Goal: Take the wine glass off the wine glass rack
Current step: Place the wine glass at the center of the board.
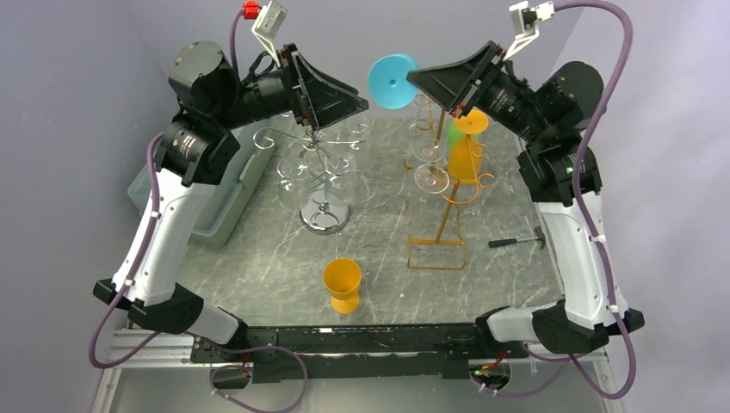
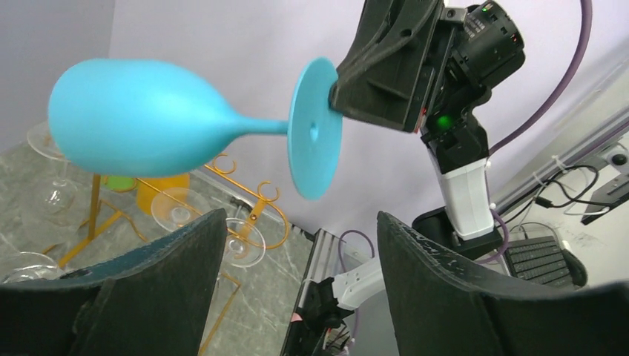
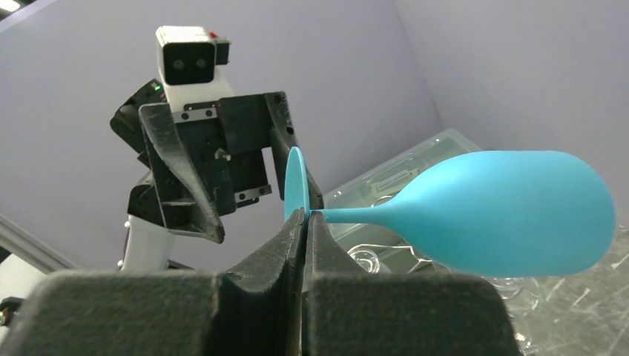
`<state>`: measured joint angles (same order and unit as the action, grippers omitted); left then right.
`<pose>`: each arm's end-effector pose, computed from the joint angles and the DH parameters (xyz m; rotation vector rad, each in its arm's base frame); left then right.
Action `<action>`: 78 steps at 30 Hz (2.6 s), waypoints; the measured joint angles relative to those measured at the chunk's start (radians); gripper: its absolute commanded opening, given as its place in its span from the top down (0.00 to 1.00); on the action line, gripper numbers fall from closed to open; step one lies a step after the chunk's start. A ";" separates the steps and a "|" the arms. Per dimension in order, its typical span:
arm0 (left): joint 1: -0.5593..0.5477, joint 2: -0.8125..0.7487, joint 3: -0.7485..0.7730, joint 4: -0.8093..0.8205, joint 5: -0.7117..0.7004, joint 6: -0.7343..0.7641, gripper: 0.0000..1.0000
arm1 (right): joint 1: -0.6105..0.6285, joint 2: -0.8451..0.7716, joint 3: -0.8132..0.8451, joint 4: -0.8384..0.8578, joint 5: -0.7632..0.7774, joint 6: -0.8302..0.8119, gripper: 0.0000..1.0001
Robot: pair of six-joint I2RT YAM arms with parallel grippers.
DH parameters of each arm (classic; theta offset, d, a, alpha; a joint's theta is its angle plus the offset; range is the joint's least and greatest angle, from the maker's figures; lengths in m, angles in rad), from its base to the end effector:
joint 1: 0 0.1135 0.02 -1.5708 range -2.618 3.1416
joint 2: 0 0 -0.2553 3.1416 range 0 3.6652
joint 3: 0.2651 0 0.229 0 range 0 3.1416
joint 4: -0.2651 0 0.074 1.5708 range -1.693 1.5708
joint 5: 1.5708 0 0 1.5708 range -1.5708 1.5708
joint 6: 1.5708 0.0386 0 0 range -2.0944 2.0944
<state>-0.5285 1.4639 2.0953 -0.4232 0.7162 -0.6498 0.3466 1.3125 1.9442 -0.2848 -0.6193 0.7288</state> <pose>0.1916 -0.1412 0.5675 0.5752 1.4753 -1.4326 0.1775 0.0879 0.5751 -0.3295 1.3664 1.2848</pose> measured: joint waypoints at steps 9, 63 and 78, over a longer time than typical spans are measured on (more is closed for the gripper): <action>0.024 0.045 -0.003 0.077 0.058 -0.084 0.51 | 0.102 0.045 0.000 -0.004 0.052 -0.050 1.00; 0.080 -0.091 -0.303 0.593 -0.201 -0.936 1.00 | -0.113 0.172 -0.273 0.623 -0.281 0.248 0.00; 0.079 -0.119 -0.396 0.718 -0.201 -1.059 1.00 | -0.028 0.216 -0.280 0.862 -0.305 0.335 0.12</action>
<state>-0.4492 1.3453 1.6989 0.2943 0.5152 -1.7088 0.3183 1.5284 1.6638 0.5770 -0.9245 1.0641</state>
